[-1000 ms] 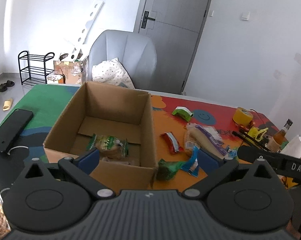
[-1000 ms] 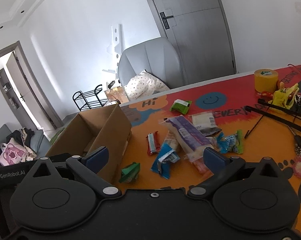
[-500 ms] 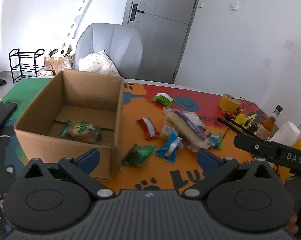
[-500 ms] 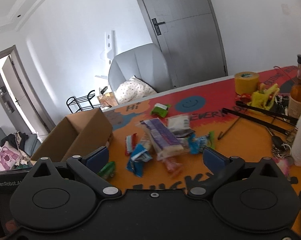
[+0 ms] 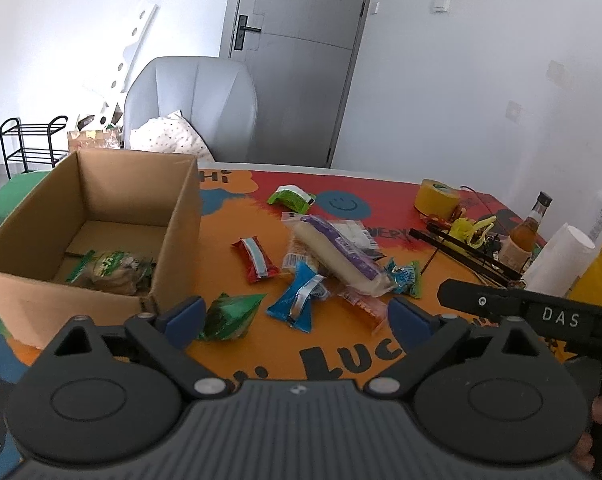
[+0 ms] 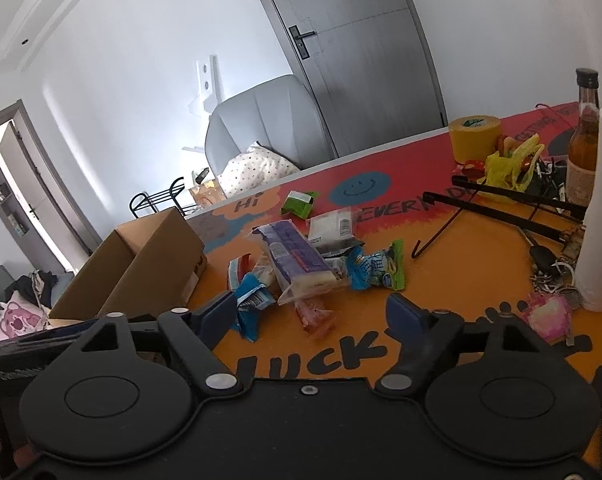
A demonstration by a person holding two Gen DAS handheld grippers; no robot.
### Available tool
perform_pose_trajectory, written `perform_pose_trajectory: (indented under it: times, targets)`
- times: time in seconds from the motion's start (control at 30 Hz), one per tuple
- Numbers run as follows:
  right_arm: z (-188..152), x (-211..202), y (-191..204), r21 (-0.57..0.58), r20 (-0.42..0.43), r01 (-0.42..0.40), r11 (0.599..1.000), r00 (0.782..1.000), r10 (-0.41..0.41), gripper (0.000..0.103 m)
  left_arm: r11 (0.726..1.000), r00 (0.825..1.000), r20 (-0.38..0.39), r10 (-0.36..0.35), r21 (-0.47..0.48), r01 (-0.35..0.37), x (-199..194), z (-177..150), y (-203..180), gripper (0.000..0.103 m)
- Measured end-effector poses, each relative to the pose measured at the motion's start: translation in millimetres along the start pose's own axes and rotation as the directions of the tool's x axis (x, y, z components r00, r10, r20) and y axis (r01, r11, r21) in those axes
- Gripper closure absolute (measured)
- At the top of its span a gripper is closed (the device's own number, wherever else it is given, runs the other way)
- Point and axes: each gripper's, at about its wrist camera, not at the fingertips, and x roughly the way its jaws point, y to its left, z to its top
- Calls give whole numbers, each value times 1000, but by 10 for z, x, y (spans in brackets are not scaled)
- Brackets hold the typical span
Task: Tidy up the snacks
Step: 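Withdraw both open grippers from the box back to the snack pile, then grasp a green wrapped snack with the left gripper while the right grasps the purple long packet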
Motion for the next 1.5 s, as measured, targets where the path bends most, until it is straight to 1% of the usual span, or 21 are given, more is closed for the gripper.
perform_pose_trajectory:
  times: [0.07,0.17,0.33,0.43,0.63,0.77,0.87,0.97,1.17,1.23,1.3,1.33,1.37,1.4,1.43,1.5]
  targets:
    - [16,37,-9,3,-3,-16,1000,1000,16,32,1000,1000,-9,1,-2,-1,62,-6,-14,17]
    - [39,100,-9,4,-6,-29,1000,1000,29,32,1000,1000,-19,23,-2,-23,167,-8,-16,26]
    - [76,227,-29,9,-22,-53,999,998,53,36,998,998,-39,57,-4,-57,346,-21,-4,36]
    - [86,301,-32,10,-33,-63,998,997,63,36,997,996,-44,81,-2,-81,450,-39,1,40]
    - [122,452,-10,6,-58,-76,997,995,76,36,986,986,-23,167,2,-167,585,-73,17,41]
    - [157,539,43,-6,-65,-81,997,995,80,35,979,979,-7,203,-5,-203,625,-65,65,41]
    - [171,606,75,-14,-72,-84,996,994,83,35,973,974,-2,227,-34,-227,642,-48,140,39]
    - [177,680,96,-16,-82,-83,996,993,82,35,971,972,-14,236,-43,-237,689,-35,210,39]
    - [160,840,150,-43,-101,-61,997,993,56,33,971,973,-61,222,-79,-227,835,-73,304,40]
    - [151,888,165,-52,-108,-55,997,993,49,33,971,974,-71,214,-93,-220,872,-85,331,41]
    - [131,924,187,-65,-118,-46,997,992,38,34,971,974,-70,214,-93,-220,893,-93,337,45]
    - [124,947,202,-73,-125,-45,996,992,36,40,971,974,-70,217,-90,-223,898,-96,336,48]
    - [112,962,215,-79,-136,-48,996,990,37,53,971,973,-74,217,-90,-223,903,-101,343,51]
    - [100,984,221,-79,-155,-47,996,987,34,61,970,973,-78,217,-92,-223,909,-104,350,54]
    - [90,998,217,-70,-168,-50,996,985,37,72,970,974,-80,214,-96,-222,906,-104,362,57]
    - [64,976,217,-70,-165,-56,996,985,43,75,970,973,-83,216,-93,-223,901,-107,370,60]
